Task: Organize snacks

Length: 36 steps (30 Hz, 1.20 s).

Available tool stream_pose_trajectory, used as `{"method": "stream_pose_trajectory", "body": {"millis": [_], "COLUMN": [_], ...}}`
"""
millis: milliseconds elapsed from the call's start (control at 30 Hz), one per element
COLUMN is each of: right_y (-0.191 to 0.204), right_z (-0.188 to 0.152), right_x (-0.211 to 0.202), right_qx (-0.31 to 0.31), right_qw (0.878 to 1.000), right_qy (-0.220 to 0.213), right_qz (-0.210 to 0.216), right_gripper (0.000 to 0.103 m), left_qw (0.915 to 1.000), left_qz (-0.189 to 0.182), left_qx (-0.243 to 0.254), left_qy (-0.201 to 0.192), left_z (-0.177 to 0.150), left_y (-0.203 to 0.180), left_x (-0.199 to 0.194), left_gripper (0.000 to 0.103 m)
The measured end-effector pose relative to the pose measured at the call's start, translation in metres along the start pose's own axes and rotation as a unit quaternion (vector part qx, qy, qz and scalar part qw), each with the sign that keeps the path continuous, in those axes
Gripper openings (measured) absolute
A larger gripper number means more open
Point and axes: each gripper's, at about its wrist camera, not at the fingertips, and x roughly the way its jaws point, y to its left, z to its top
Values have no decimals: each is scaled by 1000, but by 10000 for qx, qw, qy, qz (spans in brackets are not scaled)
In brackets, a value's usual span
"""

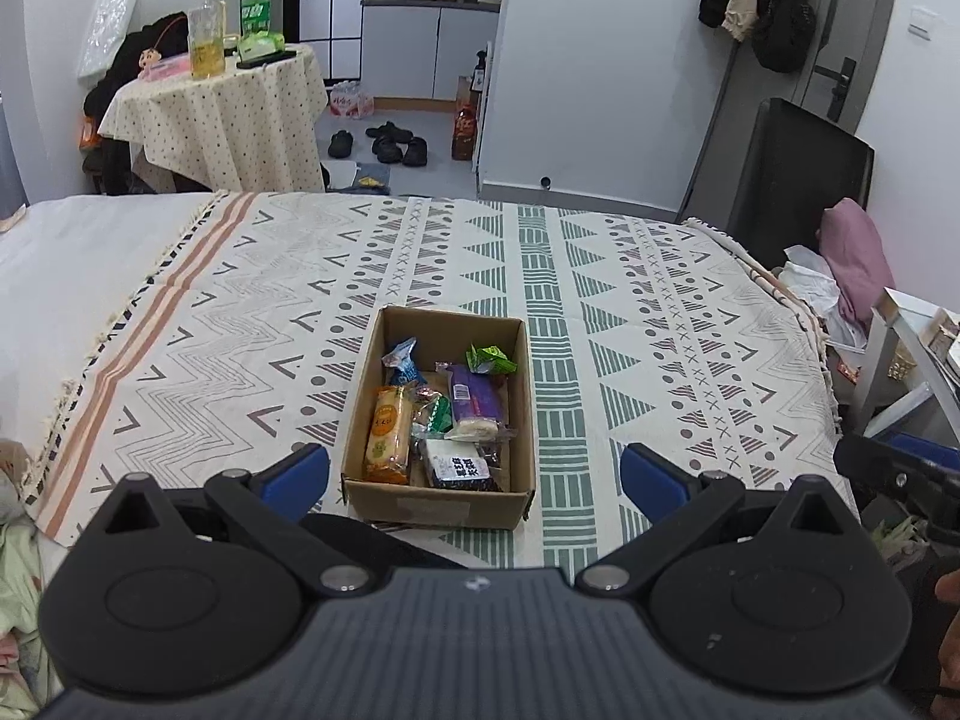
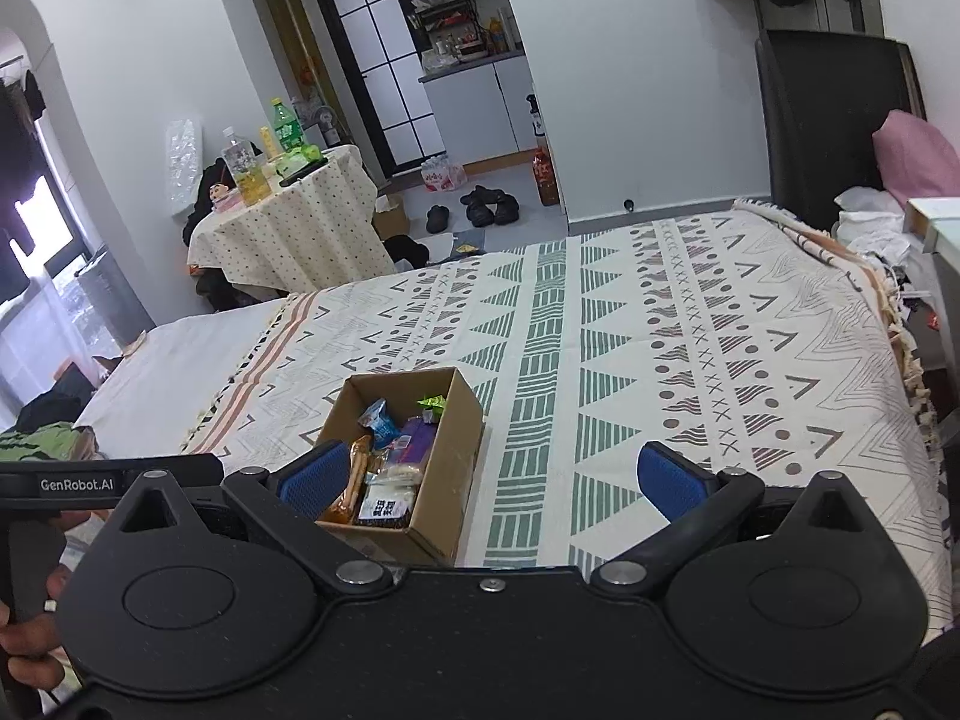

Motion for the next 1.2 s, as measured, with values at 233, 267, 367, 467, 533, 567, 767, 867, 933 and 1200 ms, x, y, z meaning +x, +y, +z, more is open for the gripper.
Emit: {"method": "stream_pose_trajectory", "body": {"millis": [233,267,367,467,533,567,767,867,933,1200], "right_y": [3,3,3,1,0,-1,-2,-1,-2,-1], "right_z": [-8,-7,-7,-9,-10,-11,-12,-14,-14,-15], "right_x": [-19,-22,-30,-36,-40,-40,-42,-42,-42,-42], "right_qx": [-169,-165,-120,-118,-103,-93,-42,-56,-52,-64], "right_qw": [9999,9999,9999,9998,9998,9998,9999,9999,9999,9999], "right_qy": [-4,-13,-66,-126,-151,-147,-118,-112,-112,-123], "right_qz": [-17,-20,-25,-36,-50,-52,-48,-54,-43,-39], "right_gripper": [103,103,103,103,103,103,103,103,103,103], "left_qw": [9999,9999,9998,9998,9998,9998,9998,9998,9998,9999], "left_qz": [-1,0,-6,2,10,14,9,7,2,-22], "left_qx": [150,156,160,147,143,144,121,125,126,105], "left_qy": [-43,-51,-77,-107,-116,-119,-142,-136,-130,-112], "left_z": [-8,-9,-11,-12,-14,-14,-16,-16,-17,-19], "left_y": [1,1,5,9,10,11,15,15,15,15], "left_x": [-14,-15,-21,-26,-29,-30,-35,-36,-36,-36], "left_gripper": [103,103,103,103,103,103,103,103,103,103]}}
